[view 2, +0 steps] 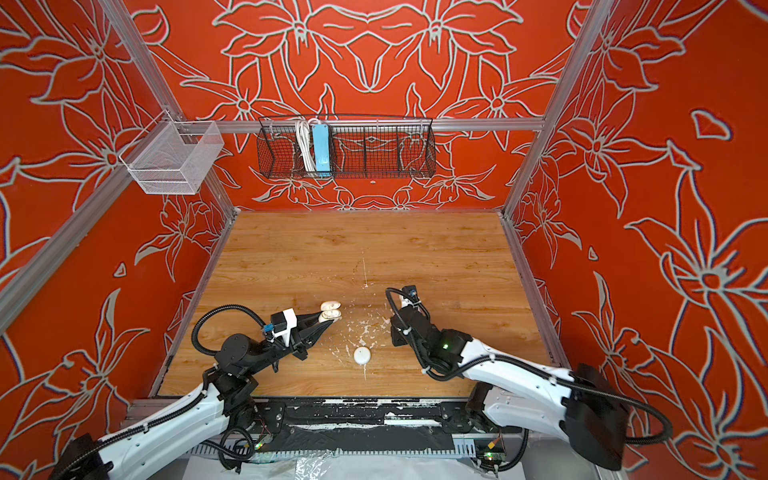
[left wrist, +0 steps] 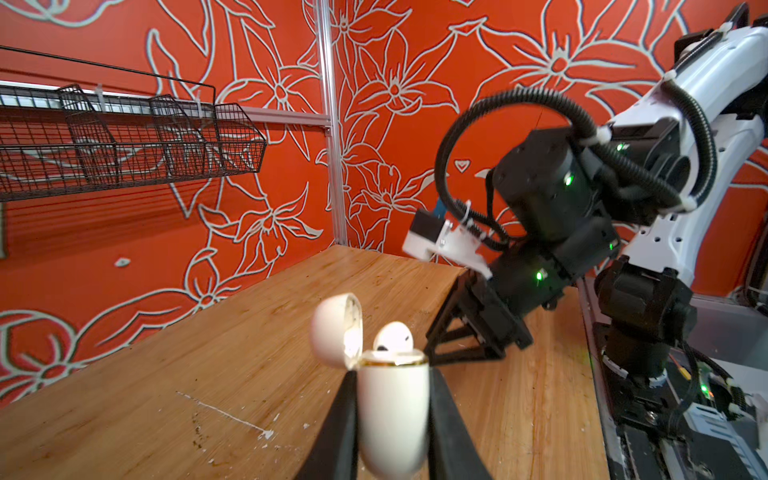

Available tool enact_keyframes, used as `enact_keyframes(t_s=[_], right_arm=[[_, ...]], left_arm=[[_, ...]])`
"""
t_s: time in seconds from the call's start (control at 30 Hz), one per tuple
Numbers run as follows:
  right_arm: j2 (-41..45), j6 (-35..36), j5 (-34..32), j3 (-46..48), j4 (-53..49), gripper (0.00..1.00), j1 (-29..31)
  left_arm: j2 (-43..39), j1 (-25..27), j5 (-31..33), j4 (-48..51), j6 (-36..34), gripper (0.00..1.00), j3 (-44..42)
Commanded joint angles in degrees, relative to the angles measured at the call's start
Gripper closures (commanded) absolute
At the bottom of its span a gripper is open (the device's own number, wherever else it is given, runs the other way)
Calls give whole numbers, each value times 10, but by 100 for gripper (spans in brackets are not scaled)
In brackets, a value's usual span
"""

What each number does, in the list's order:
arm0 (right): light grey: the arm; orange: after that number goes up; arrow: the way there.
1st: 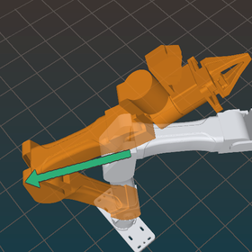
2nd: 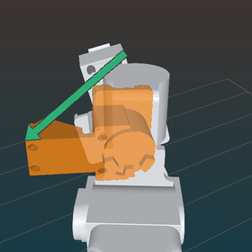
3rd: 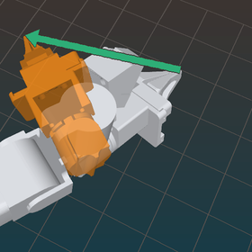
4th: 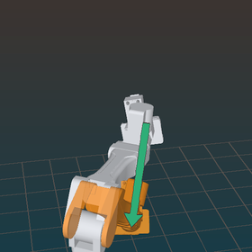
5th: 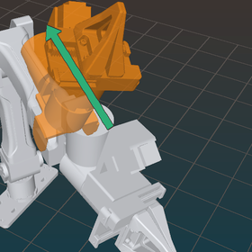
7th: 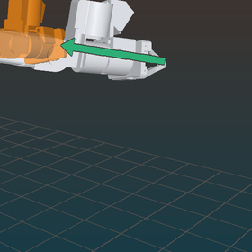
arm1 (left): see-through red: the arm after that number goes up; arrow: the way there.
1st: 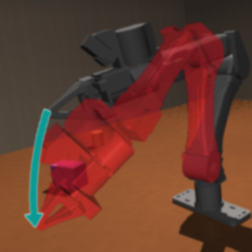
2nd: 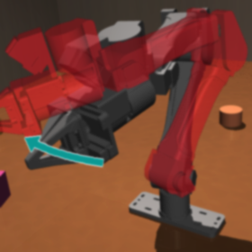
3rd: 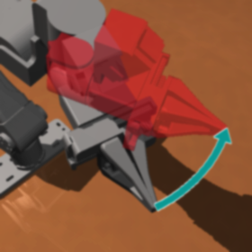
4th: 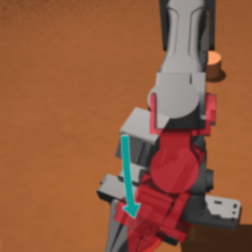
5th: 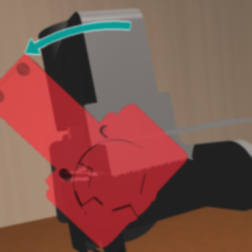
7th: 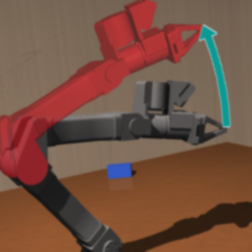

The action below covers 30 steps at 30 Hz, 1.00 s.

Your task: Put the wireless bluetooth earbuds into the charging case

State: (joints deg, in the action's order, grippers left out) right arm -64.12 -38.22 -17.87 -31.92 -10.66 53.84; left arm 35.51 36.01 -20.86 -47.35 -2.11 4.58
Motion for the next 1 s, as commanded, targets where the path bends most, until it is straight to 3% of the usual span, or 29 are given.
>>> enact_keyframes(t_s=[0.0, 0.1, 0.17, 0.27, 0.5, 0.73, 0.97], right_arm=[[-44, -44, 61, -32, -22, 63, -2], [-19, -19, 107, -3, 65, 58, 23], [18, 5, 91, 11, 105, 51, 65], [81, 50, 51, 17, 124, 49, 125], [208, 102, 135, 46, 234, 50, 131], [167, 177, 175, -45, 165, 54, 131], [165, 207, 160, -61, 172, 54, 131]], left_arm=[[-4, -2, -11, -40, 8, 100, -3], [-24, -2, -37, -23, -2, 100, 1], [-31, -2, -42, -20, -6, 100, 1], [-31, -2, -50, -18, -8, 100, 3], [-18, -1, -138, -3, -22, 100, 28], [-12, -1, -168, 26, -37, 100, 45], [-8, 1, -198, 29, -45, 100, 51]])
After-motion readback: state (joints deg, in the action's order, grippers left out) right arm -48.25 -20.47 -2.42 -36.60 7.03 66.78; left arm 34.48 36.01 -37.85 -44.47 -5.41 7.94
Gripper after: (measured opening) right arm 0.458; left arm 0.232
